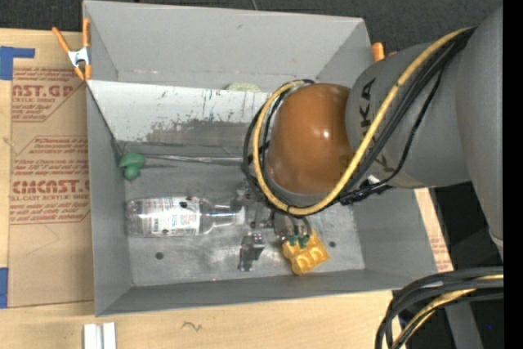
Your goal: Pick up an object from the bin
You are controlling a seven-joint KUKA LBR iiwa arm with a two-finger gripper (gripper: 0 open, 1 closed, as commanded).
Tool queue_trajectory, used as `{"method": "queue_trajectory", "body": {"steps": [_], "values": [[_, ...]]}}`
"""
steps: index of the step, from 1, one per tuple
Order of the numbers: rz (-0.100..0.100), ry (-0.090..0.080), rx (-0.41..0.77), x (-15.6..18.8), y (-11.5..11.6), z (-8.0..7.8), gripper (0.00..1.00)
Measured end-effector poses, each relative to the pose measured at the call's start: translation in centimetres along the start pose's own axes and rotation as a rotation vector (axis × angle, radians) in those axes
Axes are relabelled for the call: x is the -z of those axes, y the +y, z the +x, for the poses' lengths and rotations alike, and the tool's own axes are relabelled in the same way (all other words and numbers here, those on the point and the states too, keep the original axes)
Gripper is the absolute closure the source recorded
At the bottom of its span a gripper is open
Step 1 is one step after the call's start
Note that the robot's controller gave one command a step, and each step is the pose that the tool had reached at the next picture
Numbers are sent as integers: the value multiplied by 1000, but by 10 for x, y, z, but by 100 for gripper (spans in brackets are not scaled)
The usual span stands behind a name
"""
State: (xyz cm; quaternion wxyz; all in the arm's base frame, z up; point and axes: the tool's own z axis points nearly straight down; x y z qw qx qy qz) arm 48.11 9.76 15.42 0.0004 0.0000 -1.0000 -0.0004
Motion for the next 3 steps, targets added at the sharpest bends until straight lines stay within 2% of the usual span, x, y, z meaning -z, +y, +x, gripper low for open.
{"method": "queue_trajectory", "body": {"steps": [1, 2, 3], "values": [[-2, -8, -48, -54, -9, -26, 0], [-1, -5, -65, -69, -12, -32, 0], [-2, -3, -167, -81, -7, -64, 100]]}}
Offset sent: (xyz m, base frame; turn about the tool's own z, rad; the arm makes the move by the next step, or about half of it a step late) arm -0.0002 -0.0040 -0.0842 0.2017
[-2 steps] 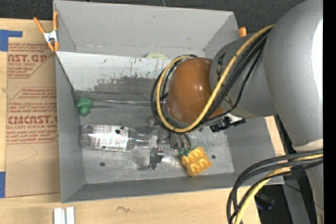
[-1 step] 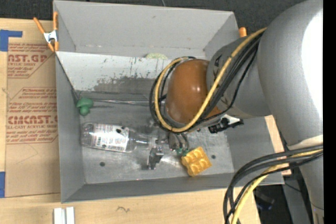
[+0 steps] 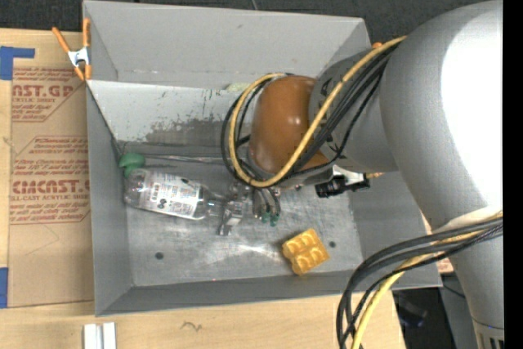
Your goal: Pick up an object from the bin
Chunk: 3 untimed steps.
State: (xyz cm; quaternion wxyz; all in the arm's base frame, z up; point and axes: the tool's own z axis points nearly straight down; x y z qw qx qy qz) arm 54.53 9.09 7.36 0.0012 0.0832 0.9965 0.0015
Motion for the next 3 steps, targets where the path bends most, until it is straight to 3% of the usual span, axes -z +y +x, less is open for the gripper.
{"method": "queue_trajectory", "body": {"steps": [1, 2, 3], "values": [[0, 0, 0, 0, 0, 0, 100], [2, 3, -2, 14, -38, 23, 100], [5, 4, -2, 17, -44, 17, 100]]}}
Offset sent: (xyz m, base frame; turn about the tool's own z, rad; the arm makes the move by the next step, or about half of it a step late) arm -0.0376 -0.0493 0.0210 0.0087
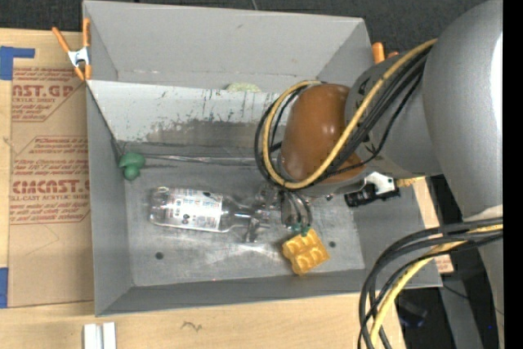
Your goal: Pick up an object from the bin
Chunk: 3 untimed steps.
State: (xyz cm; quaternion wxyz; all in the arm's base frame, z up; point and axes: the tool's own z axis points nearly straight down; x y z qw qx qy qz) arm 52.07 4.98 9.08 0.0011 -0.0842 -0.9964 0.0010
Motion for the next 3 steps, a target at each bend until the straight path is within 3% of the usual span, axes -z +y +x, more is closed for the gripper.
{"method": "queue_trajectory", "body": {"steps": [1, 2, 3], "values": [[-1, 5, -5, 46, 5, -16, 100], [-7, -20, -24, 58, -3, -18, 100], [-4, -6, -63, -1, 7, -1, 100]]}}
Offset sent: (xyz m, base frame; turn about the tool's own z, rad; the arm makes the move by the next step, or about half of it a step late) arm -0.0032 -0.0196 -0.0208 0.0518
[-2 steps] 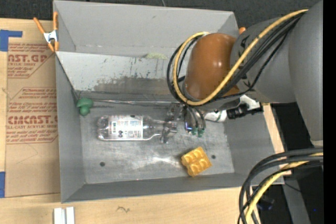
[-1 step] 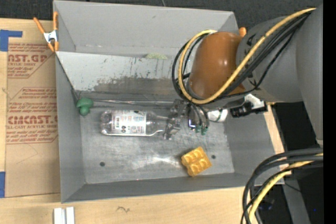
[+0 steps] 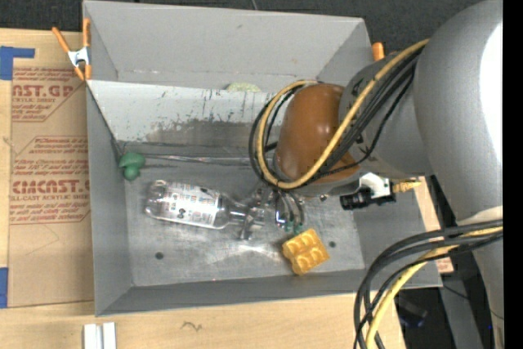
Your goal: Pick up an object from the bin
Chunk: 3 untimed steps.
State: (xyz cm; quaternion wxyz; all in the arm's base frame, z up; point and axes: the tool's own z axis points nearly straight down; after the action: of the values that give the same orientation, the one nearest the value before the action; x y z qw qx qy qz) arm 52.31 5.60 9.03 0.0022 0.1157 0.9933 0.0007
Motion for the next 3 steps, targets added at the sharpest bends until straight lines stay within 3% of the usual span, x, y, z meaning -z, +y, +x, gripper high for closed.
{"method": "queue_trajectory", "body": {"steps": [1, 2, 3], "values": [[-6, 16, -6, -14, -4, -13, 100], [0, -4, -12, -13, -14, 2, 100], [0, -6, -141, -14, -10, 13, 100]]}}
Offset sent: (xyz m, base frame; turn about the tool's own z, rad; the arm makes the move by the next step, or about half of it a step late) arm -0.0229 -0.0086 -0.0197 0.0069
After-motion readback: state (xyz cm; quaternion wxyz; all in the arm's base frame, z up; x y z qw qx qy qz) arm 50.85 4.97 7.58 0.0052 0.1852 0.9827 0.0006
